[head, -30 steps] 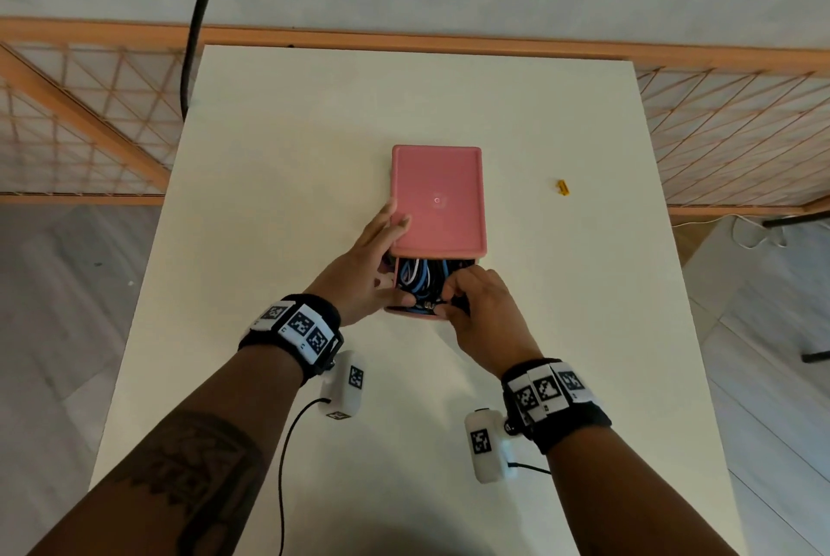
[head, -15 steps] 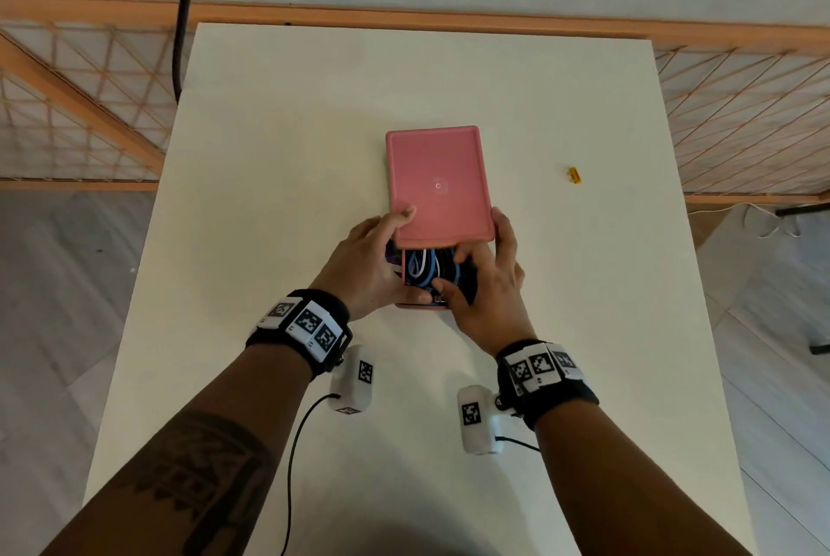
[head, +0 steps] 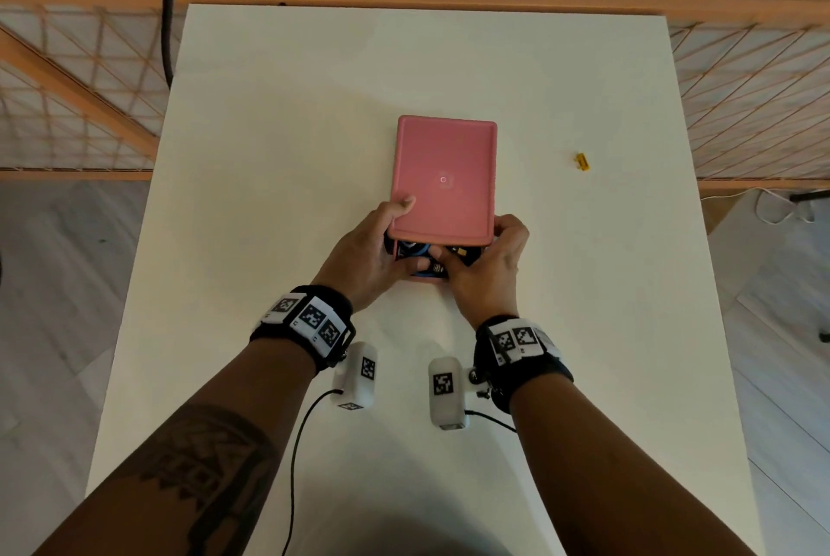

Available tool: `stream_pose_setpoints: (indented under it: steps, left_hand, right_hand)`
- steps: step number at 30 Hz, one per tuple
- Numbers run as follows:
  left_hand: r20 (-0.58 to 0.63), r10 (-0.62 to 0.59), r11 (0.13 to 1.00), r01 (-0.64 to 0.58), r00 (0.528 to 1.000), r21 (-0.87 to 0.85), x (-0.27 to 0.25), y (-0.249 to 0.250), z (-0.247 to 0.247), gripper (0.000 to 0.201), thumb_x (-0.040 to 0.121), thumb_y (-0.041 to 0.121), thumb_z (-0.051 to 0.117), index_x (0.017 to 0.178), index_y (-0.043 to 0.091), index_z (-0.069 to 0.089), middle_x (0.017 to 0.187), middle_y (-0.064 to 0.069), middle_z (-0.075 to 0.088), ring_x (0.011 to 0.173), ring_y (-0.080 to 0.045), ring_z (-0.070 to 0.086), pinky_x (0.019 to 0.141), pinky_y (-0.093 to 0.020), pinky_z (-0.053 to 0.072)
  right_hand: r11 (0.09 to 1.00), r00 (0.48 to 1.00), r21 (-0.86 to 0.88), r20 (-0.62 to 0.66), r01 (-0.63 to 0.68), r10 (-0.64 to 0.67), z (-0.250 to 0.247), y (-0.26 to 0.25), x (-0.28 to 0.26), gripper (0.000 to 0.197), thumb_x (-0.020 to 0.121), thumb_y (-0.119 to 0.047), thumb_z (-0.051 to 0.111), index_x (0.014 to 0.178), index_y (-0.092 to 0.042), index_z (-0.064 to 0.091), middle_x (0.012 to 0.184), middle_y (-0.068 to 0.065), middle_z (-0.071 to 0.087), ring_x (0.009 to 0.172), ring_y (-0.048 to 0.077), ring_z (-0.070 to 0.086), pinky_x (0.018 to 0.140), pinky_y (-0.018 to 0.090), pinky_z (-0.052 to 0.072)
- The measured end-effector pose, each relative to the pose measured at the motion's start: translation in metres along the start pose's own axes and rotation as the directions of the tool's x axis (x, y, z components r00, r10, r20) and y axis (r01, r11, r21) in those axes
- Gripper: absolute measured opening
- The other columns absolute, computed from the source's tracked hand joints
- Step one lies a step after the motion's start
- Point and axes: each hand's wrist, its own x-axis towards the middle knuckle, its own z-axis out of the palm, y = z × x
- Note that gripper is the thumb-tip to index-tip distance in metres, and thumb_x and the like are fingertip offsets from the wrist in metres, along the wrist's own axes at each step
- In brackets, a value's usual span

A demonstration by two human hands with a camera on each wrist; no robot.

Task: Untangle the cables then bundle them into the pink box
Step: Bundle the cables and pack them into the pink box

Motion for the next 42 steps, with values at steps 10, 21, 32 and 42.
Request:
stream_pose_setpoints:
  steps: [10,21,32,42]
  left_hand:
    - [-0.074,-0.002,1.000,0.004,0.997,0.027,0.004,-0.002,0.007,0.078,0.085,0.045,0.083,0.148,0.026,0.041,0.147,0.001,0.058,0.117,-0.017,0.065,0.092,-0.026,0.055]
    - [-0.057,-0.056,0.993,0.049,0.997,-0.109,-0.003,0.001,0.027,0.108,0.073,0.074,0.074,0.156,0.037,0.014,0.166,-0.002,0.025,0.150,-0.022,0.038,0.115,-0.049,0.047]
    - [-0.264,-0.032,0.998,0.044,0.964,0.040,0.000,0.003,0.035,0.081,0.086,0.050,0.079,0.152,0.023,0.041,0.131,-0.010,0.047,0.109,-0.017,0.053,0.089,-0.028,0.050]
    - [-0.258,-0.074,0.991,0.100,0.963,0.088,0.005,0.015,0.019,0.074,0.082,0.055,0.081,0.143,0.027,0.050,0.116,-0.003,0.052,0.093,-0.016,0.057,0.079,-0.034,0.055]
  right_hand:
    - [0.956,0.888,0.227,0.456,-0.187,0.066,-0.049,0.000,0.015,0.036,0.109,-0.025,0.045,0.143,-0.022,0.032,0.131,-0.003,0.056,0.102,-0.012,0.062,0.086,0.011,0.049]
    - [0.989,0.942,0.071,0.318,-0.133,0.104,-0.031,-0.006,0.013,0.051,0.097,-0.016,0.064,0.133,-0.027,0.030,0.135,-0.002,0.051,0.123,0.024,0.058,0.106,0.046,0.050]
    - [0.998,0.983,0.051,0.180,-0.029,0.019,-0.029,-0.005,0.008,0.056,0.094,-0.019,0.071,0.137,-0.022,0.035,0.130,-0.001,0.054,0.117,0.019,0.059,0.103,0.038,0.051]
    - [0.968,0.941,-0.094,0.275,0.232,-0.198,-0.040,0.006,0.009,0.069,0.091,-0.034,0.074,0.151,-0.023,0.040,0.139,0.005,0.045,0.105,0.005,0.056,0.092,0.015,0.050]
